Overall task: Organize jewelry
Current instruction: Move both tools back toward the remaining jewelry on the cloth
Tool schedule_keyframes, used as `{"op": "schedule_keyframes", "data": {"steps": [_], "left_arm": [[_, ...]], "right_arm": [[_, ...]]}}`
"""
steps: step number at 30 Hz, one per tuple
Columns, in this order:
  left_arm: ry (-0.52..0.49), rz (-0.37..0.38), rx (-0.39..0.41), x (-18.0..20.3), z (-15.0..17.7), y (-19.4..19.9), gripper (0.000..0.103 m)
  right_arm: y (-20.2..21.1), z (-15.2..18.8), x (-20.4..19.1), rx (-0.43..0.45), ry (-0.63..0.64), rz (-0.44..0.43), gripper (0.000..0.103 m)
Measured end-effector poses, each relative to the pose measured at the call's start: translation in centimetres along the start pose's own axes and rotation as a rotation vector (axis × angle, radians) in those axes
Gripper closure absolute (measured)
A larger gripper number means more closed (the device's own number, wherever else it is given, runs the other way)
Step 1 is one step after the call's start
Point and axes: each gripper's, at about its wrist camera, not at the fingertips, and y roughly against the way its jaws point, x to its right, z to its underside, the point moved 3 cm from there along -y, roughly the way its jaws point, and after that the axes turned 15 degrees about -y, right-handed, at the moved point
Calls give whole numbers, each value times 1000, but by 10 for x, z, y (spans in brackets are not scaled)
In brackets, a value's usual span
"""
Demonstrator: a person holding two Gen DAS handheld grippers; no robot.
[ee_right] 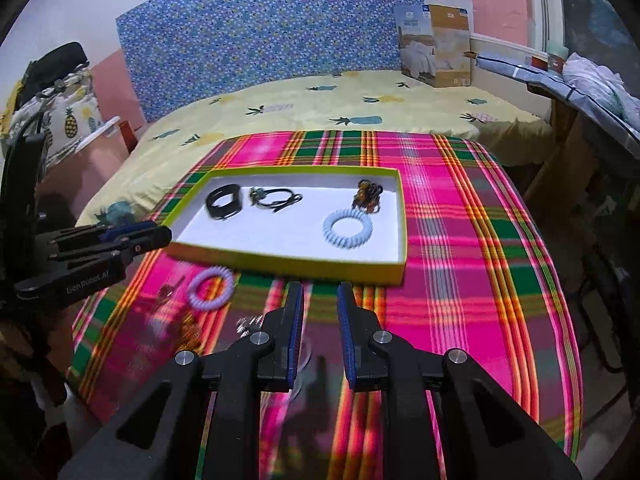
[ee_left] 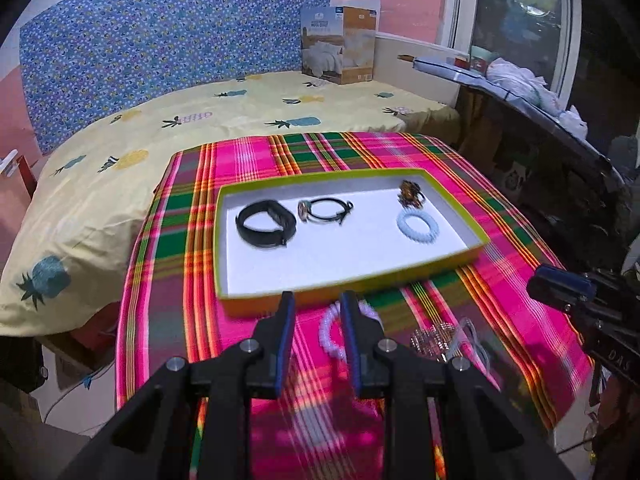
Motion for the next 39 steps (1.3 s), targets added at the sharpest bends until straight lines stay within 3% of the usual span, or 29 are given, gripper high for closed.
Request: {"op": "schedule_keyframes", "data": {"steps": [16,39], "left_arm": [[54,5,7,5,50,48,79],[64,26,-11,6,55,38,78]], "right_arm": [[36,48,-14,-13,-2,-12,86],[27,53,-12,-30,-3,0,86]]}}
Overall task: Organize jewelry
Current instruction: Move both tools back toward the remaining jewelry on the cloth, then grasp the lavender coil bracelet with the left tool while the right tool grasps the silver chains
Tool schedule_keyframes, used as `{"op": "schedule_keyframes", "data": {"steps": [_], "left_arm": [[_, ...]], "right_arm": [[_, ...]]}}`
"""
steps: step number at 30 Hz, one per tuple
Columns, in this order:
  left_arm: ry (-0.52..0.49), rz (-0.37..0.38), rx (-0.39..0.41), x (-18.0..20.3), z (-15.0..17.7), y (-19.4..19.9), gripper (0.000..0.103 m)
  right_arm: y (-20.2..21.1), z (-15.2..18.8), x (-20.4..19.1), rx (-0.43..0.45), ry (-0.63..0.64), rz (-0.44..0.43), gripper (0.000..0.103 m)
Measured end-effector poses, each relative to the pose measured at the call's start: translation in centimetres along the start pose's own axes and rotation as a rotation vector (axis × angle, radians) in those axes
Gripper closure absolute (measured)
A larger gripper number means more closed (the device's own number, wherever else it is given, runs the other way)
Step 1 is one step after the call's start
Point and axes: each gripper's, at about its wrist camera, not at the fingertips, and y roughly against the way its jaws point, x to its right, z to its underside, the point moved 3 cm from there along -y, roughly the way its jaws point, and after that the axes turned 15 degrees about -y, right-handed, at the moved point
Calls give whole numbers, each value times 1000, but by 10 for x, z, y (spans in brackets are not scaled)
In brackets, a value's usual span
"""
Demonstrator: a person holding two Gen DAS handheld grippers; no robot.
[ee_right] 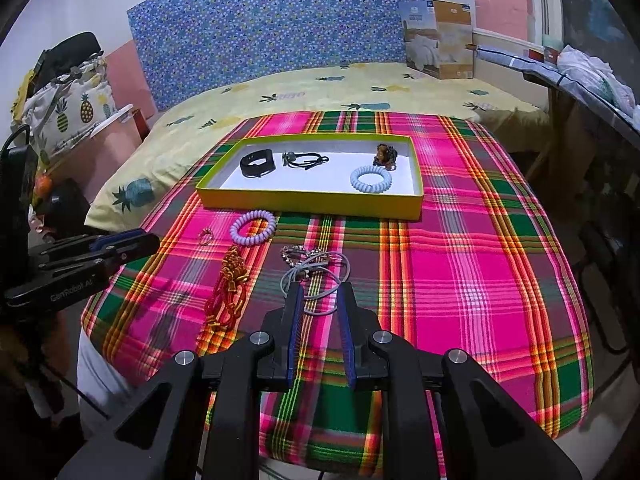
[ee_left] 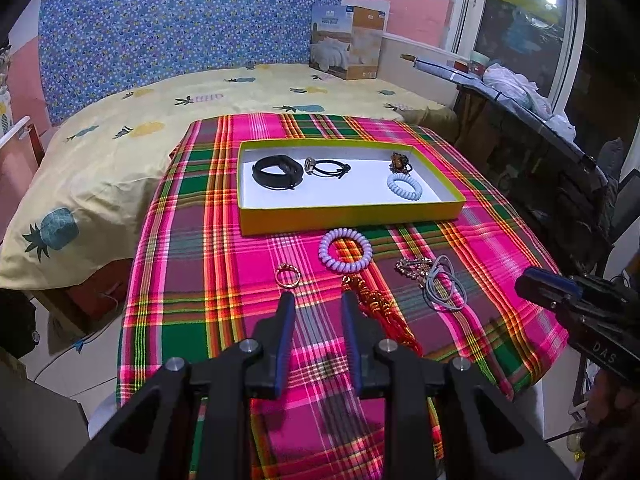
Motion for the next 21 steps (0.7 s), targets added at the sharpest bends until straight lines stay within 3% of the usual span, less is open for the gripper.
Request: {"op": "schedule_keyframes", "data": {"steps": [21], "left_arm": [[-8,39,-56,-12,-21,-58,74]], "right_arm": [[-50,-3,12,-86,-21,-8,85]]}}
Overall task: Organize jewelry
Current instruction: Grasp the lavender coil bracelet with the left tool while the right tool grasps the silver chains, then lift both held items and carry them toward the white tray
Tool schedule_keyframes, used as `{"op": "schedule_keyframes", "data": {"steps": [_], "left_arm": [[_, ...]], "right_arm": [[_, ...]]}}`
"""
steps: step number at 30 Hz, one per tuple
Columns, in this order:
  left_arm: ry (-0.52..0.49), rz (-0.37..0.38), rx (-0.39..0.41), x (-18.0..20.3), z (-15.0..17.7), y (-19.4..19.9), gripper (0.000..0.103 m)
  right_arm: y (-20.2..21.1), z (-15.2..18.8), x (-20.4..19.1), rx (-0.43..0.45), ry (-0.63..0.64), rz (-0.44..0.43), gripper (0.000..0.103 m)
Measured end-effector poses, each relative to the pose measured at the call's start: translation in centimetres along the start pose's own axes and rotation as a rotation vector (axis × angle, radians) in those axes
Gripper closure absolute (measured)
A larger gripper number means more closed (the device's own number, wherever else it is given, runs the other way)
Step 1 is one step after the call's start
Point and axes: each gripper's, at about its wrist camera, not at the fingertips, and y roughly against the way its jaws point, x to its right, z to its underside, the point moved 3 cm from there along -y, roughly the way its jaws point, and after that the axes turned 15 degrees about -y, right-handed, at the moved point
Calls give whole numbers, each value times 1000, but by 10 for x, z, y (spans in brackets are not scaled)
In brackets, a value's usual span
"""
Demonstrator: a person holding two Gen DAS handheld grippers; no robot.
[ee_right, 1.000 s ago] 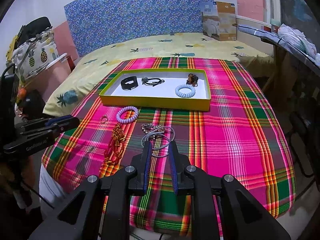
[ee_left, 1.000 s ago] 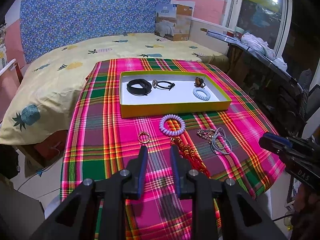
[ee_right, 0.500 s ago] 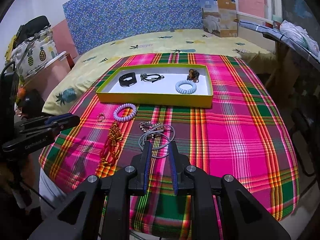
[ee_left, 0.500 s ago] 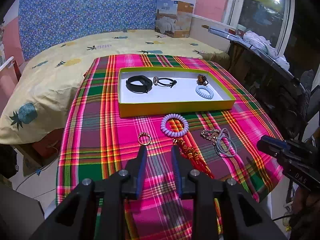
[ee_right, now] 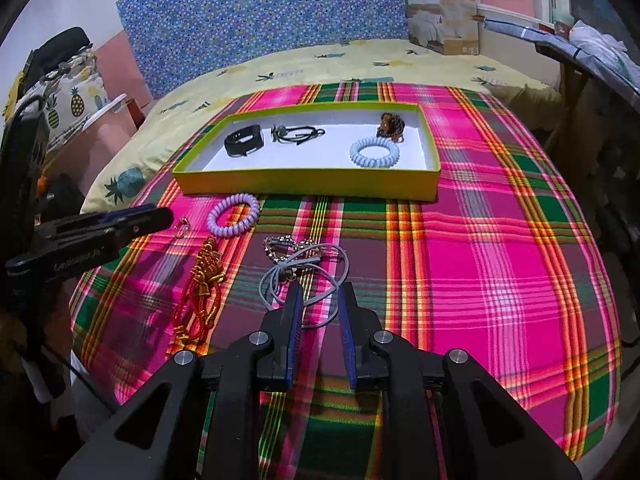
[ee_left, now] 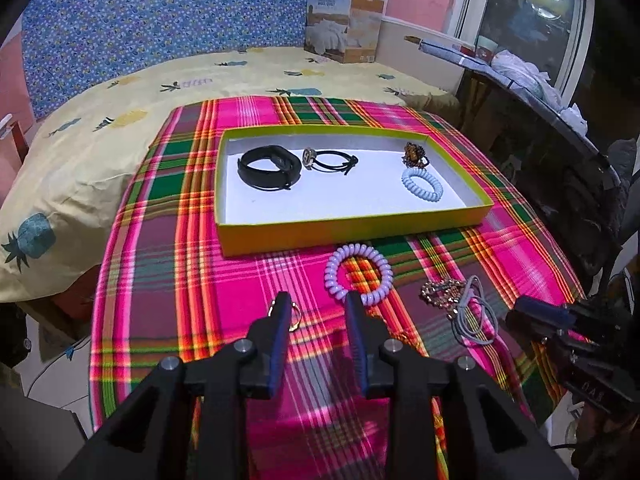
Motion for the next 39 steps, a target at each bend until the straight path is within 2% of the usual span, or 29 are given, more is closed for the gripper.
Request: {"op": "schedule_keyframes", "data": {"steps": [11,20,28,30,32,34,39], "left_arm": [[-23,4,-34,4,-14,-26,74],[-51,-18,-83,10,-16,-45,74],[-94,-61,-80,16,-18,-48,74],[-106,-70,-76,18,-18,-49,81],[-116,-79,-76,19,-18,-49,91],[-115,-77,-75,19,-18,-48,92],[-101,-74,-68,17,-17,-45,93]], "right_arm": [[-20,-6,-1,-13,21,13,84],[-36,-8,1,-41,83,41,84],[-40,-10,-2,-29,127,40,83],[-40,-9,-2,-23,136,42,84],[-39,-8,-2,-19,136,41,87],[-38,-8,-1,-18,130,36,100],[-33,-5,1,-13,123,25,102]]}}
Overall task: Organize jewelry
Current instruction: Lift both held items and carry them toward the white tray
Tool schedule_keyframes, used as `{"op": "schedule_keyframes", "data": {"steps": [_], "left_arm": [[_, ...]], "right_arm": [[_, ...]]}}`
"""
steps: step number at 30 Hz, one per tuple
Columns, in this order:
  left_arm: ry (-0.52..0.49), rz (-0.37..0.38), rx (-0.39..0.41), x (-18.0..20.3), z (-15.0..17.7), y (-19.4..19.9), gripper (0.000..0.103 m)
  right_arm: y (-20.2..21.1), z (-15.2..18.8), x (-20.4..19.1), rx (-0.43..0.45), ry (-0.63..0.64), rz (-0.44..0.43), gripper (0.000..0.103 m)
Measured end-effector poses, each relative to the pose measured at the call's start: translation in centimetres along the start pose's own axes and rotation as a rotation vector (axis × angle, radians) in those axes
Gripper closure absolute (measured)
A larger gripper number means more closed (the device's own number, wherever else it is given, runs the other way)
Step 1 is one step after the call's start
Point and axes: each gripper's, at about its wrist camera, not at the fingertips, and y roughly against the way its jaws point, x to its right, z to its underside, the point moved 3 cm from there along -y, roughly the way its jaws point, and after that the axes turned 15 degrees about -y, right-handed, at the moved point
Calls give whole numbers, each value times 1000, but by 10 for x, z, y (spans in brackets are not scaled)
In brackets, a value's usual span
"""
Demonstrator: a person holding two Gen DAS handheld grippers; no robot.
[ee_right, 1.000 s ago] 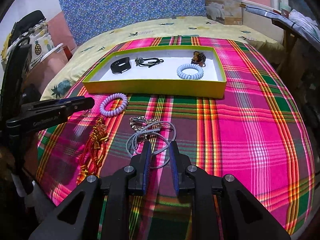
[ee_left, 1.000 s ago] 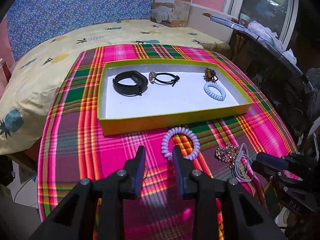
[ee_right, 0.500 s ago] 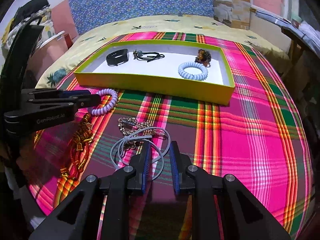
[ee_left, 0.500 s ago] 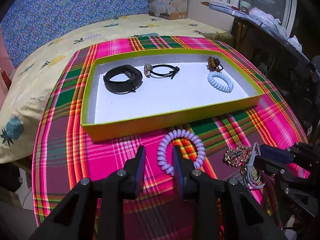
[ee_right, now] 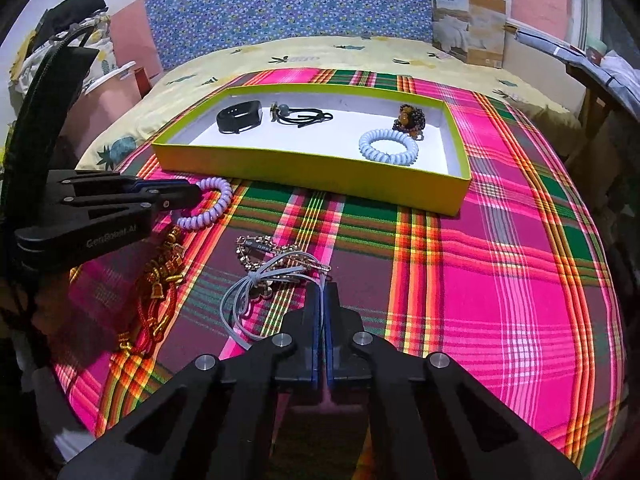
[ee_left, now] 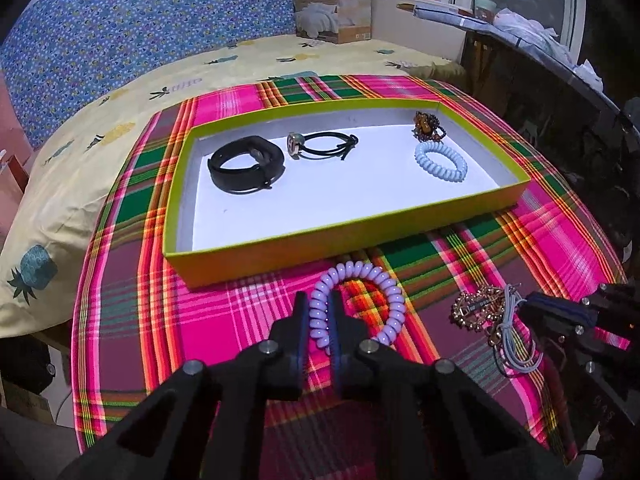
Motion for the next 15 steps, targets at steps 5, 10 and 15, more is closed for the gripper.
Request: {"op": "schedule_keyframes", "data": {"steps": [5,10,15], "left_arm": [[24,14,33,-3,3,12,93],[38,20,55,-6,7,24,93],[46,13,69,-8,7,33,93]], "right_arm": [[9,4,4,14,-21,-7,102],[24,5,8,43,-40,-11,102],[44,1,9,93,-56,-19,102]]}}
